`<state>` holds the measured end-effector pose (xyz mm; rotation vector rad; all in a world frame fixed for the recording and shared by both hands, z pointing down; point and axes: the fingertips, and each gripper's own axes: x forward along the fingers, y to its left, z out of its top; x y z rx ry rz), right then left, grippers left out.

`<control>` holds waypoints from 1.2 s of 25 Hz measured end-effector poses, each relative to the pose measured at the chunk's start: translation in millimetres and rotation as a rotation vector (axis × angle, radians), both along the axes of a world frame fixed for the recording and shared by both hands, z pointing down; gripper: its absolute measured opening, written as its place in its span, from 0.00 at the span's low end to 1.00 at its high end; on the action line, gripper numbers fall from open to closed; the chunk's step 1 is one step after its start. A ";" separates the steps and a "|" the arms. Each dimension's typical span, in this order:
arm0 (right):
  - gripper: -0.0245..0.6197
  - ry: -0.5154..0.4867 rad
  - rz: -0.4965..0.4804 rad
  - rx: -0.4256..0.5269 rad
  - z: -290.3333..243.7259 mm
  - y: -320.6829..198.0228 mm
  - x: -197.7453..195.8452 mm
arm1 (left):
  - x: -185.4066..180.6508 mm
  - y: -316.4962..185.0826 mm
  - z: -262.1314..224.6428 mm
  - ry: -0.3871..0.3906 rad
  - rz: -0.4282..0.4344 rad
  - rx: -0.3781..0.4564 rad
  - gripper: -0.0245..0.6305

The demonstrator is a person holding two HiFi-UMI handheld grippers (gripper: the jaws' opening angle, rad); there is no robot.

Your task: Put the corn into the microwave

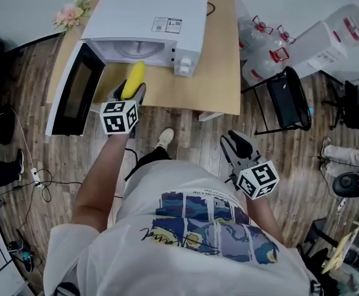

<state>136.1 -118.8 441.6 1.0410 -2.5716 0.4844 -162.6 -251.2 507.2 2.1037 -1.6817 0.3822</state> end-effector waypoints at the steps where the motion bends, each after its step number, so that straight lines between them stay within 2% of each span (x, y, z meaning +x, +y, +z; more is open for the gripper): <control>1: 0.19 0.003 0.013 0.003 -2.1 -8.5 -1.0 | -2.5 -12.9 3.1 -0.008 0.005 -0.002 0.43; 12: 0.19 0.045 0.150 -0.017 -3.3 -59.6 -3.6 | -21.8 -122.0 51.3 -0.068 0.046 -0.045 0.43; 30: 0.19 0.092 0.358 -0.051 2.8 -80.0 0.9 | -5.0 -224.0 94.0 -0.095 0.111 -0.063 0.43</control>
